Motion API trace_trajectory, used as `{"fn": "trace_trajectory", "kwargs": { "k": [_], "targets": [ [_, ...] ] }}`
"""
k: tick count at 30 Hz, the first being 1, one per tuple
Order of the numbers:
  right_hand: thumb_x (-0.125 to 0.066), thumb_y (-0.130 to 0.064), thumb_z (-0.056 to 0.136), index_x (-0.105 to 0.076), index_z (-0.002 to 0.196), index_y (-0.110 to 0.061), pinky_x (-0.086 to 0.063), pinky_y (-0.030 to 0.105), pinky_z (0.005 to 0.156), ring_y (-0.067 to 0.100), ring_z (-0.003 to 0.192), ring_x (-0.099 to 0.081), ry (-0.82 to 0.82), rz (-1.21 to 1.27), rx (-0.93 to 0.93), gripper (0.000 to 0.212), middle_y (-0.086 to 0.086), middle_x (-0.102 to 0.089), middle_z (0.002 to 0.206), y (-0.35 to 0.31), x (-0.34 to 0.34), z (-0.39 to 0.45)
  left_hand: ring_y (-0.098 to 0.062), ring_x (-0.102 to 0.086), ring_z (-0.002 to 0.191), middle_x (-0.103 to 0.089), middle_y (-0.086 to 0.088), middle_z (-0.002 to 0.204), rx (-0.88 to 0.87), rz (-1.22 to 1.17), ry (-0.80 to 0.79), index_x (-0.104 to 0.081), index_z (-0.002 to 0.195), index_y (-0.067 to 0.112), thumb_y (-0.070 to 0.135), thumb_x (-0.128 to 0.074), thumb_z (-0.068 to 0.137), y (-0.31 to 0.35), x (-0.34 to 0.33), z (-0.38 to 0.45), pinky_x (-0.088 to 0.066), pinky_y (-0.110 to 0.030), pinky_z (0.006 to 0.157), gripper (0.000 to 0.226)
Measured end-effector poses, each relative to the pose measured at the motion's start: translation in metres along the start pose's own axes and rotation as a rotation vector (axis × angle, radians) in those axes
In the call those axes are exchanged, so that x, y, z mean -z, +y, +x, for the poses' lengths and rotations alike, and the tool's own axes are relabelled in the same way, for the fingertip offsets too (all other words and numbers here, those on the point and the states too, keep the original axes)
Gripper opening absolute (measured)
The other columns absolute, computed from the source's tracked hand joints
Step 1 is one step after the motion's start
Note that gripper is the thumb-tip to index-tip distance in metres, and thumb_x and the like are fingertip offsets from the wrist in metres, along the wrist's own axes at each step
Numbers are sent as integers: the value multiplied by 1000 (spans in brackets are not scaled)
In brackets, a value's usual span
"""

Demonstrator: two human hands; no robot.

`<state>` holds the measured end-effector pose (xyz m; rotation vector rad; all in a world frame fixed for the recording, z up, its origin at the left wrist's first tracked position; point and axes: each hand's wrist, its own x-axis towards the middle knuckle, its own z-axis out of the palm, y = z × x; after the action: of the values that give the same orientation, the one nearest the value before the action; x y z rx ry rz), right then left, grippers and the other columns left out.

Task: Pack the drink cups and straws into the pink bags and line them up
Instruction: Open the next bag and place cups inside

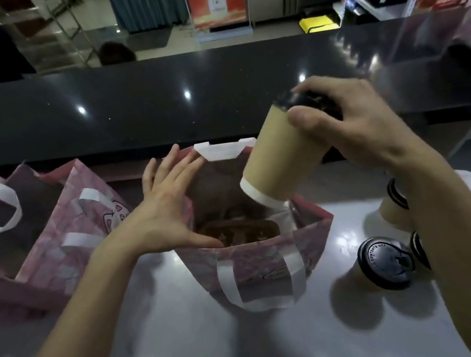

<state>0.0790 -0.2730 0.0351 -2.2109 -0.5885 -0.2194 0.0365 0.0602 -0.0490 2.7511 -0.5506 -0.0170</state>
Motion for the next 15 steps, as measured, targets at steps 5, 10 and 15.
{"fn": "trace_trajectory", "kwargs": {
  "k": [5, 10, 15],
  "targets": [
    [-44, -90, 82, -69, 115, -37, -59, 37, 78, 3, 95, -65, -286, -135, -77, 68, -15, -69, 106, -7, -33, 1, 5, 46, 150, 37, 52, 155, -46, -90, -13, 6, 174, 35, 81, -86, 53, -5, -1, 7, 24, -58, 124, 159],
    [-62, -92, 71, -49, 141, -44, -51, 19, 88, 4, 114, -55, -575, -273, -2, 86, -24, -52, 127, -6, -78, 14, 4, 51, 147, 43, 45, 157, -31, -147, -47, 17, 170, 46, 87, -87, 47, -16, -2, 4, 28, -44, 122, 166],
    [-88, -66, 75, -42, 152, -40, -51, 31, 91, 19, 122, -57, -730, -509, 117, 92, -9, -59, 136, 3, -133, 31, -15, 42, 158, 36, 27, 171, 72, -219, -172, 23, 163, 59, 87, -93, 35, -21, 4, -3, -2, -63, 129, 175]
  ]
}}
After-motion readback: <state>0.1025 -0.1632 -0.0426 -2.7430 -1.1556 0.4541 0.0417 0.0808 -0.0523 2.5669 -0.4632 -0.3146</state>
